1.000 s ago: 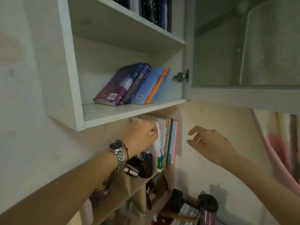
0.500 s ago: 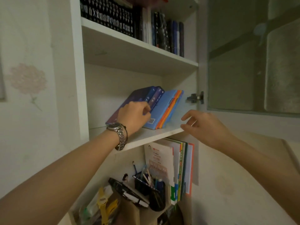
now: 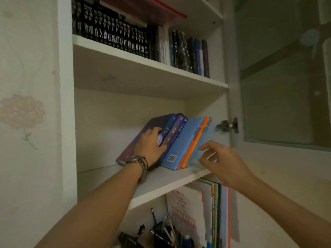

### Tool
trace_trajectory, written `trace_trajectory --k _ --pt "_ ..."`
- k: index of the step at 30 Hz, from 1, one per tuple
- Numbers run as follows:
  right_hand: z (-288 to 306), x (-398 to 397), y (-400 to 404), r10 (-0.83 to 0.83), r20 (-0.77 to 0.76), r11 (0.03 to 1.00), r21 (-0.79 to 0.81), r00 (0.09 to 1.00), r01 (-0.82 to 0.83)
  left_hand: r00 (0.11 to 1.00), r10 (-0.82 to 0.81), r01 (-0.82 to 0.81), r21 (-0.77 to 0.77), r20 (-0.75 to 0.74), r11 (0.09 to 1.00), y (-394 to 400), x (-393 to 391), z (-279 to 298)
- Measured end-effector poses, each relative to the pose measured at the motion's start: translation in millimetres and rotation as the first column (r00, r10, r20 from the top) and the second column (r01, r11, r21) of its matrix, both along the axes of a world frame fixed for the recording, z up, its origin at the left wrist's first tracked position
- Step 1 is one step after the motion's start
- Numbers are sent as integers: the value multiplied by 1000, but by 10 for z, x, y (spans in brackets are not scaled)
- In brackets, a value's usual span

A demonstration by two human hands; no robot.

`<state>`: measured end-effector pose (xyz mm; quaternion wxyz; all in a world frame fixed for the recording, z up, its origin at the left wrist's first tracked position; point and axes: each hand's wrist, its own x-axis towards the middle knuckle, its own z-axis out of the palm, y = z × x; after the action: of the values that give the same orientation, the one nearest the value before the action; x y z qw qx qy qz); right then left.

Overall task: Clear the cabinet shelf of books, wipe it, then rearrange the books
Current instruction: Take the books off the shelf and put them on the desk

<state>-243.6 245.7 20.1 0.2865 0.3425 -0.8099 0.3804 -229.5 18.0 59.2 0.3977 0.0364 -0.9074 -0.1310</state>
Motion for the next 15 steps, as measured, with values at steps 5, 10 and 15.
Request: trace_trajectory --k 5,10,15 --pt "-90 -160 -181 56 -20 997 -57 998 -57 998 46 -45 -9 49 999 -153 -141 -62" --pt "-183 -273 -391 96 -2 988 -121 995 -96 991 108 -104 -53 80 993 -168 -170 -109" --pt "-198 -270 -476 102 13 985 -140 995 -99 991 122 -116 -84 61 990 -170 -172 -121"
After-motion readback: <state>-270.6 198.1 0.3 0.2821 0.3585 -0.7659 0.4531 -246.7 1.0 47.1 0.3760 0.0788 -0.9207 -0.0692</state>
